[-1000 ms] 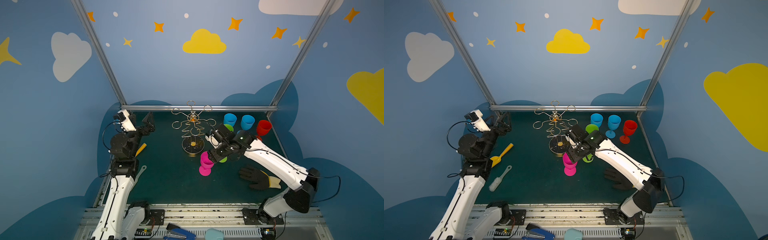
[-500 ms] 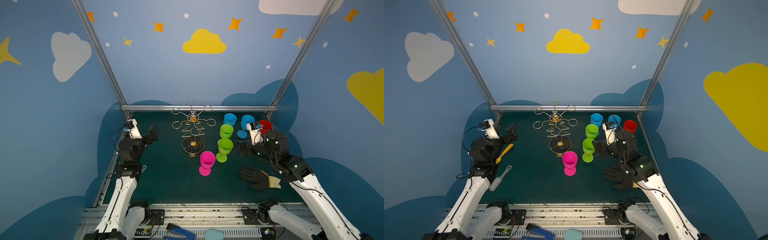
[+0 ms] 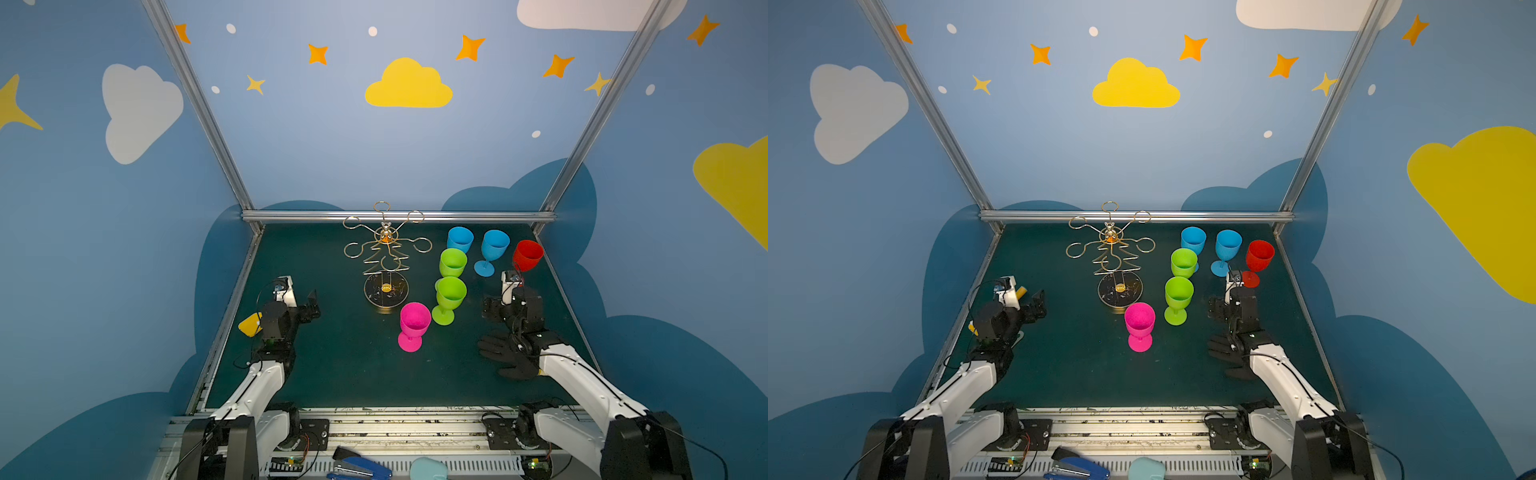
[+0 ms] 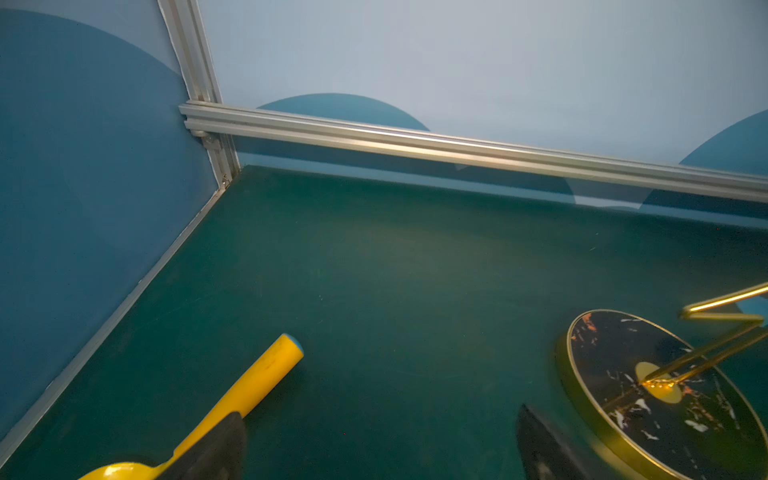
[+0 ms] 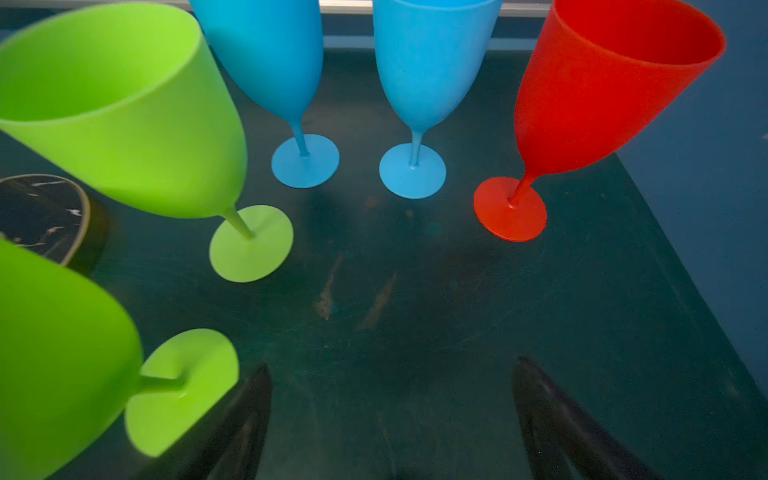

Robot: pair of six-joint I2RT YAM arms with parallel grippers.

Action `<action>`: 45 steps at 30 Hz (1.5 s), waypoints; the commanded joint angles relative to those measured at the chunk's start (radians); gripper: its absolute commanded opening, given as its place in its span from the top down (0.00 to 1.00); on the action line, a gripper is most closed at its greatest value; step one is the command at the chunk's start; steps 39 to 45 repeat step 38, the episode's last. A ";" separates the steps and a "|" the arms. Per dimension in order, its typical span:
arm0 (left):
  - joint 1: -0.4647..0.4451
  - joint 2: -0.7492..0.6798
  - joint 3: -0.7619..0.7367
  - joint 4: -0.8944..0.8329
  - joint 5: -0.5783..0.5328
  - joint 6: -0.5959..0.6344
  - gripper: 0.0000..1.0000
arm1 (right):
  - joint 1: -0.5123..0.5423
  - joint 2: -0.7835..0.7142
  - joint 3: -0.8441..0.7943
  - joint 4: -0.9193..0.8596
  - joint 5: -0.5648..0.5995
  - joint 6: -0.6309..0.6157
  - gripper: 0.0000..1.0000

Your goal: Take the wine glass off the wine glass rack

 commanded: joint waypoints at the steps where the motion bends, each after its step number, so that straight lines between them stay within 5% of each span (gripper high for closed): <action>1: 0.015 0.039 -0.034 0.134 -0.036 0.017 0.00 | -0.042 0.056 0.022 0.120 0.057 0.005 0.11; 15: 0.017 0.499 0.037 0.446 0.045 0.042 0.00 | -0.174 0.309 -0.105 0.521 -0.155 0.005 0.11; 18: 0.013 0.469 0.095 0.287 0.028 0.040 0.00 | -0.174 0.321 -0.056 0.439 -0.130 0.039 0.11; 28: 0.002 0.475 0.105 0.278 0.006 0.044 0.00 | -0.138 0.346 0.008 0.342 0.019 0.091 0.11; 45: 0.000 0.474 0.105 0.277 0.001 0.045 0.00 | -0.132 0.341 0.002 0.349 0.024 0.086 0.11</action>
